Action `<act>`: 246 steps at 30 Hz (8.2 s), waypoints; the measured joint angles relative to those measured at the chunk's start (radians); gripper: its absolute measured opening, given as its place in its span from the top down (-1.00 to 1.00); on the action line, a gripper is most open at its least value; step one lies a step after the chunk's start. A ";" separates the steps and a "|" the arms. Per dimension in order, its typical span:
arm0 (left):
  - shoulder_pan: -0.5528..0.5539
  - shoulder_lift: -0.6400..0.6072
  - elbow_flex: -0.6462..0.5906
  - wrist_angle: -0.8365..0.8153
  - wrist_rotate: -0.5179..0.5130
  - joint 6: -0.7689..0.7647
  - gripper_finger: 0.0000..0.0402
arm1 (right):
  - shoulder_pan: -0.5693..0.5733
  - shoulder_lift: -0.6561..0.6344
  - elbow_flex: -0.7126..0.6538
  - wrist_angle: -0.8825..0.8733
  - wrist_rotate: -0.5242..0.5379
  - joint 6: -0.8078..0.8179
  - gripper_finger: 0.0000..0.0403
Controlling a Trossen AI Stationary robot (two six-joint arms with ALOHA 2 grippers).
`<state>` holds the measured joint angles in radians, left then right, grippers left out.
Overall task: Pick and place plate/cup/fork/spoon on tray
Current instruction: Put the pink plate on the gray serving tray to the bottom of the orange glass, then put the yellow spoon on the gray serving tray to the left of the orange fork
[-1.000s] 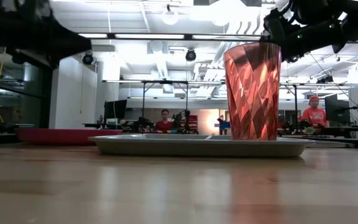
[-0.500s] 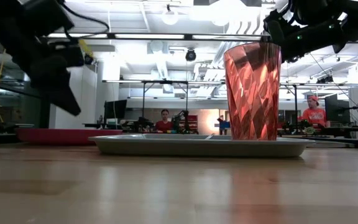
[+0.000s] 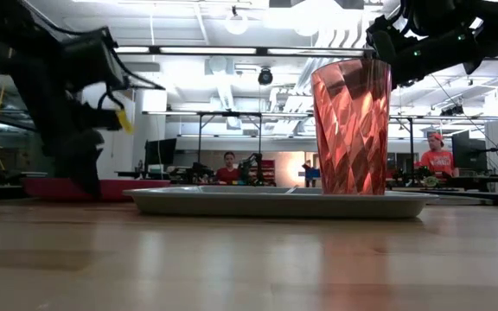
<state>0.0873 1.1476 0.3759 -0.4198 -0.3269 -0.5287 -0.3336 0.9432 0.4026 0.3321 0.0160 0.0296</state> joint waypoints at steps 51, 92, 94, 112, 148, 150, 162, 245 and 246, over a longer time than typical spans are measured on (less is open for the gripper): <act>-0.174 0.589 0.583 0.209 -0.087 1.155 0.99 | 0.000 0.000 0.000 -0.045 -0.001 0.042 1.00; -0.214 0.406 0.586 0.097 -0.157 0.856 0.00 | 0.001 0.022 -0.001 -0.048 -0.001 0.050 1.00; -0.214 0.387 0.584 0.090 -0.115 0.833 0.00 | 0.001 0.033 -0.001 -0.039 -0.001 0.049 1.00; -0.017 0.635 0.530 0.457 0.029 0.874 0.95 | 0.001 0.052 -0.001 -0.036 -0.005 0.057 1.00; -0.160 0.637 0.633 0.378 0.185 0.901 1.00 | 0.000 0.053 -0.001 -0.036 0.006 0.057 1.00; -0.162 0.637 0.655 0.366 0.175 0.915 1.00 | 0.001 0.053 -0.001 -0.036 0.006 0.057 1.00; -0.067 0.476 0.659 -0.054 -0.150 0.831 1.00 | 0.001 0.053 0.000 -0.048 0.005 0.042 1.00; -0.816 0.045 0.288 -0.468 0.457 -1.323 0.11 | 0.000 0.053 0.000 -0.070 0.037 0.007 1.00; -0.837 0.055 0.288 -0.466 0.463 -1.358 0.11 | 0.000 0.053 0.000 -0.071 0.036 0.007 1.00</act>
<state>-0.7496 1.2021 0.6636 -0.8863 0.1364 -1.8868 -0.3332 0.9966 0.4026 0.2612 0.0525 0.0368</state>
